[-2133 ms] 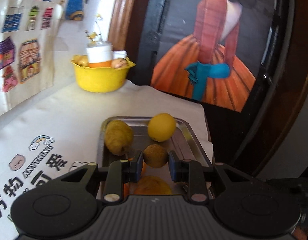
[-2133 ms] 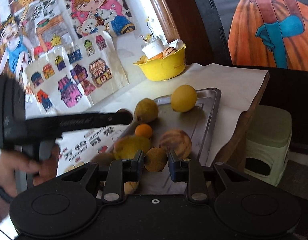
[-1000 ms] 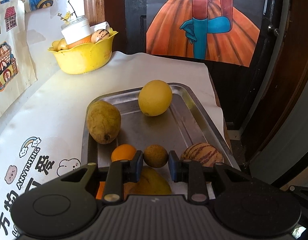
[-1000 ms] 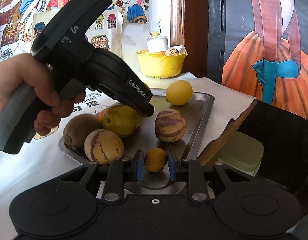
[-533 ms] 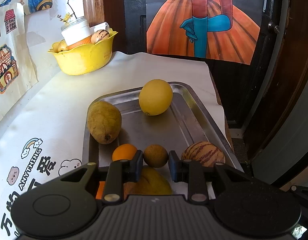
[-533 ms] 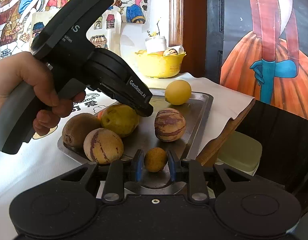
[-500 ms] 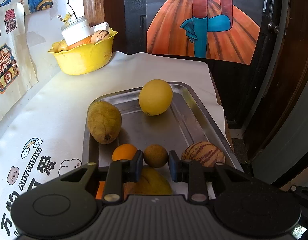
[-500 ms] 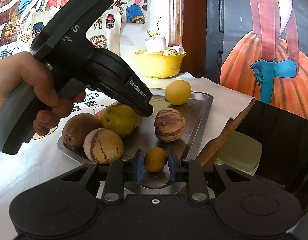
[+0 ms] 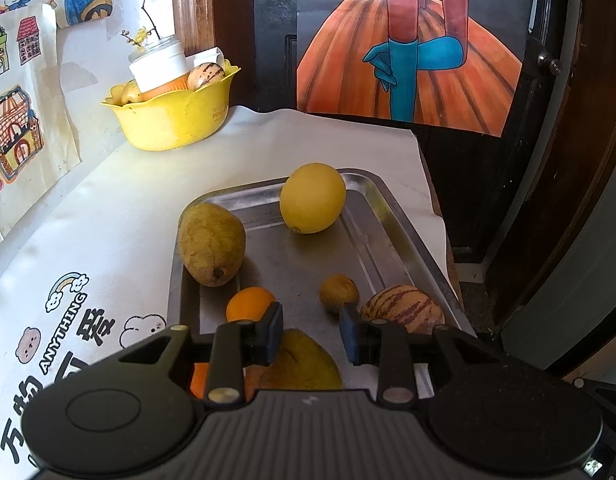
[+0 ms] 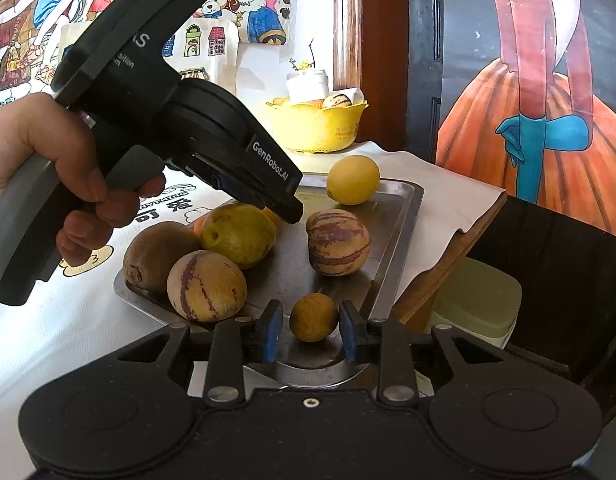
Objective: Organize fruits
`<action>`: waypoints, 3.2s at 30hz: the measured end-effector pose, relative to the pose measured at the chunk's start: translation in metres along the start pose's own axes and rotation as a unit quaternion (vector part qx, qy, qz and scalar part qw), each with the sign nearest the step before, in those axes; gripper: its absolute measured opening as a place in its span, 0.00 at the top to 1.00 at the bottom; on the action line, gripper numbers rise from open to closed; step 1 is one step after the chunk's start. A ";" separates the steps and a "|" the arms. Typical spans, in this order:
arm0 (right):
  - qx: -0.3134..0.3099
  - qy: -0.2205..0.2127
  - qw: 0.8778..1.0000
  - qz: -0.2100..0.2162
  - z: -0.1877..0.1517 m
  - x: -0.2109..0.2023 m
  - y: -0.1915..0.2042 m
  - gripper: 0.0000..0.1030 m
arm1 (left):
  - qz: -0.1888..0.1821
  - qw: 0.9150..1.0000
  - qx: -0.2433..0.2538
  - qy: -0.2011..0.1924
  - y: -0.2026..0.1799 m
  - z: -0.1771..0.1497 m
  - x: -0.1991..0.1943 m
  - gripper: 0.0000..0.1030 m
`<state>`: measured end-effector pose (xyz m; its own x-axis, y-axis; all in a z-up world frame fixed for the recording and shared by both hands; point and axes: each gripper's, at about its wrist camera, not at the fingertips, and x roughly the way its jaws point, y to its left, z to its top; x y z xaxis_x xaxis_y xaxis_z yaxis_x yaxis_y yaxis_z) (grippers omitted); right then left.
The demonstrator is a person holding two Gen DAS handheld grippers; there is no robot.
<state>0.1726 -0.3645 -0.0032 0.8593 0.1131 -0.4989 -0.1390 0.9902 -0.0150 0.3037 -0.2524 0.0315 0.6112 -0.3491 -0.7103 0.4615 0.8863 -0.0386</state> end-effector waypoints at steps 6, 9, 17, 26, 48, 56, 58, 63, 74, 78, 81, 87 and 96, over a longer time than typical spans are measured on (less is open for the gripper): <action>0.000 -0.008 1.000 -0.002 -0.001 -0.003 0.004 0.63 | 0.004 1.000 -0.010 -0.012 0.003 -0.001 -0.010 0.47; 0.003 -0.012 1.000 -0.004 0.000 -0.005 0.005 0.60 | 0.005 1.000 -0.012 -0.019 0.004 -0.001 -0.016 0.45; 0.013 -0.031 0.999 -0.009 0.005 -0.014 0.007 0.51 | 0.011 0.999 -0.024 -0.038 0.009 -0.005 -0.034 0.30; 0.018 -0.053 0.998 -0.009 0.010 -0.027 0.011 0.33 | 0.014 0.995 -0.067 -0.069 0.025 -0.017 -0.061 0.12; 0.030 -0.106 0.994 0.001 0.025 -0.064 0.035 0.01 | 0.061 0.976 -0.160 -0.136 0.068 -0.059 -0.129 0.00; 0.027 -0.117 0.993 0.005 0.029 -0.078 0.051 0.01 | 0.077 0.970 -0.175 -0.148 0.079 -0.082 -0.149 0.00; 0.027 -0.119 0.992 0.005 0.030 -0.081 0.054 0.01 | 0.081 0.969 -0.176 -0.151 0.081 -0.087 -0.154 0.00; 0.029 -0.124 0.992 0.004 0.031 -0.088 0.061 0.01 | 0.090 0.966 -0.181 -0.161 0.086 -0.101 -0.164 0.00; 0.039 -0.132 0.991 -0.001 0.028 -0.099 0.079 0.01 | 0.106 0.957 -0.202 -0.177 0.105 -0.129 -0.185 0.00; 0.042 -0.135 0.990 -0.005 0.024 -0.103 0.086 0.01 | 0.116 0.955 -0.205 -0.182 0.109 -0.140 -0.191 0.00; 0.041 -0.141 0.989 -0.012 0.021 -0.106 0.092 0.01 | 0.120 0.953 -0.210 -0.183 0.113 -0.148 -0.195 0.00; 0.035 -0.155 0.987 -0.027 0.013 -0.112 0.102 0.01 | 0.128 0.949 -0.220 -0.186 0.115 -0.166 -0.202 0.00; 0.036 -0.159 0.986 -0.031 0.001 -0.117 0.109 0.01 | 0.145 0.944 -0.224 -0.194 0.111 -0.189 -0.213 0.00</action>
<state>0.0575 -0.2700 0.0540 0.9776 0.0606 -0.2016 -0.0557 0.9980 0.0300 0.1034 -0.0223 0.0455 0.8999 -0.0798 -0.4287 -0.0265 0.9713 -0.2363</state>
